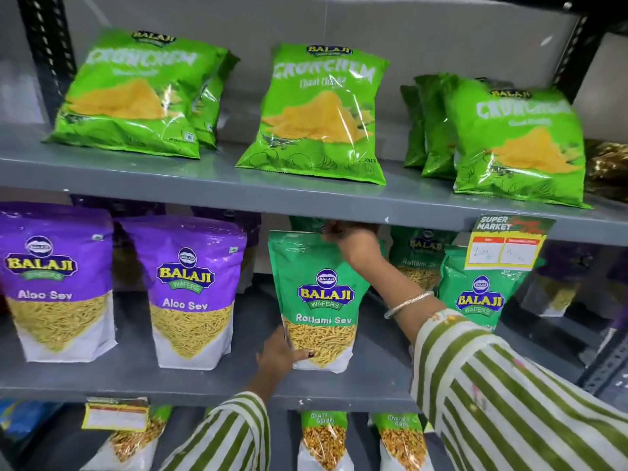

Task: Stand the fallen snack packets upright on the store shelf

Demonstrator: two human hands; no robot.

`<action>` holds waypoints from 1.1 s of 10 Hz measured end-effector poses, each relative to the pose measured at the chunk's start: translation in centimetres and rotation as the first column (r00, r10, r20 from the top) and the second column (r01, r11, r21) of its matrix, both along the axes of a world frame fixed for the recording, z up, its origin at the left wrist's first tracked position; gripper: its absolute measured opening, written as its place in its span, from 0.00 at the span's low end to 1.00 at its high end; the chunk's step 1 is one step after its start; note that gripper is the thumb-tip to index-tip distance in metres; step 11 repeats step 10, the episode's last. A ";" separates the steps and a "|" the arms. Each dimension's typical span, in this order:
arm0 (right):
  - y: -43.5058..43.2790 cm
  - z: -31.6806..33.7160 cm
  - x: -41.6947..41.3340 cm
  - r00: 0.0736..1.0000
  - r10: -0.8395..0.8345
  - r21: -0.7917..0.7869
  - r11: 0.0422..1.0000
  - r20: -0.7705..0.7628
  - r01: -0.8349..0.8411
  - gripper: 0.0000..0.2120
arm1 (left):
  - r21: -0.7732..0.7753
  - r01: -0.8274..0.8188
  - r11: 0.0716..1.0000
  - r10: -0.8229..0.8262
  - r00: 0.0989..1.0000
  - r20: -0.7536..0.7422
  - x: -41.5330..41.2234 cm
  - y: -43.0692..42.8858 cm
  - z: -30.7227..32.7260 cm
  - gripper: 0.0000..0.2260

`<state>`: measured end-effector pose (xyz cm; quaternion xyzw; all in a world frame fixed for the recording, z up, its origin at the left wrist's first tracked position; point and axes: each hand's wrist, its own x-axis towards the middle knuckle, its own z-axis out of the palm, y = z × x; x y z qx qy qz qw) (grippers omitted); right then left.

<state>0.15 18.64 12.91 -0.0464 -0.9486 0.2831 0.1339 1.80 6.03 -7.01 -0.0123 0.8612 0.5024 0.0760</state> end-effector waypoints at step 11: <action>4.1 -21.6 4.9 0.983 -0.005 -0.475 0.875 0.181 0.092 0.45 | 0.066 0.021 0.998 -0.021 1.000 -0.007 -0.2 -0.9 -2.8 0.29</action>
